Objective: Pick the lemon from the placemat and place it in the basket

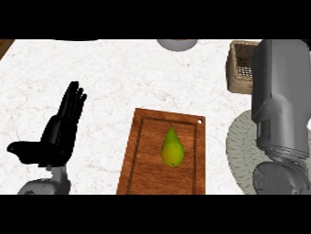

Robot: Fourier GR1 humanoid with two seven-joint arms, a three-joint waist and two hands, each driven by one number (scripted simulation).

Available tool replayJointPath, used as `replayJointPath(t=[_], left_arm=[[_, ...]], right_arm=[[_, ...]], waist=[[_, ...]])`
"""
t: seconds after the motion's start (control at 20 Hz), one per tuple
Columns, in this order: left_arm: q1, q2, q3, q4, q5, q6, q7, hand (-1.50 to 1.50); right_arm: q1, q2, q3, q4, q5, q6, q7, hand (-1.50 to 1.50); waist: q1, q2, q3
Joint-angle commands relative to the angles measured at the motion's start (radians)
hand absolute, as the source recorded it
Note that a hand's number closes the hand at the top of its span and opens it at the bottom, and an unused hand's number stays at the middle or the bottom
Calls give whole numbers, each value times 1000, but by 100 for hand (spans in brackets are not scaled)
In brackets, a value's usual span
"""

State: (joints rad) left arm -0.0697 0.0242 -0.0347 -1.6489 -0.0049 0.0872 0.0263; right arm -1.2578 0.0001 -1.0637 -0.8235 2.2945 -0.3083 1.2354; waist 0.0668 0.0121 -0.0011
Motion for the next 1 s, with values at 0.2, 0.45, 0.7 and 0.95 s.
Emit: replayJointPath(t=[0.2, 0.45, 0.7, 0.95], left_arm=[[-4, 22, 19, -5, 13, -14, 18, 0], [-31, -23, -32, -1, -32, 33, 40, 0], [33, 6, 6, -7, 15, -14, -8, 0], [23, -6, -6, -3, -1, -1, -12, 0]], right_arm=[[-15, 0, 87, 3, 37, -173, 251, -150], [-11, 0, 155, -20, 129, -176, 251, -150], [-8, 0, 165, -121, 216, -124, 252, -150], [-39, 0, 185, -218, 282, -36, 252, -150]], waist=[[-5, -5, 0], [-8, -3, 0], [-7, -7, -1], [-6, -10, -2]])
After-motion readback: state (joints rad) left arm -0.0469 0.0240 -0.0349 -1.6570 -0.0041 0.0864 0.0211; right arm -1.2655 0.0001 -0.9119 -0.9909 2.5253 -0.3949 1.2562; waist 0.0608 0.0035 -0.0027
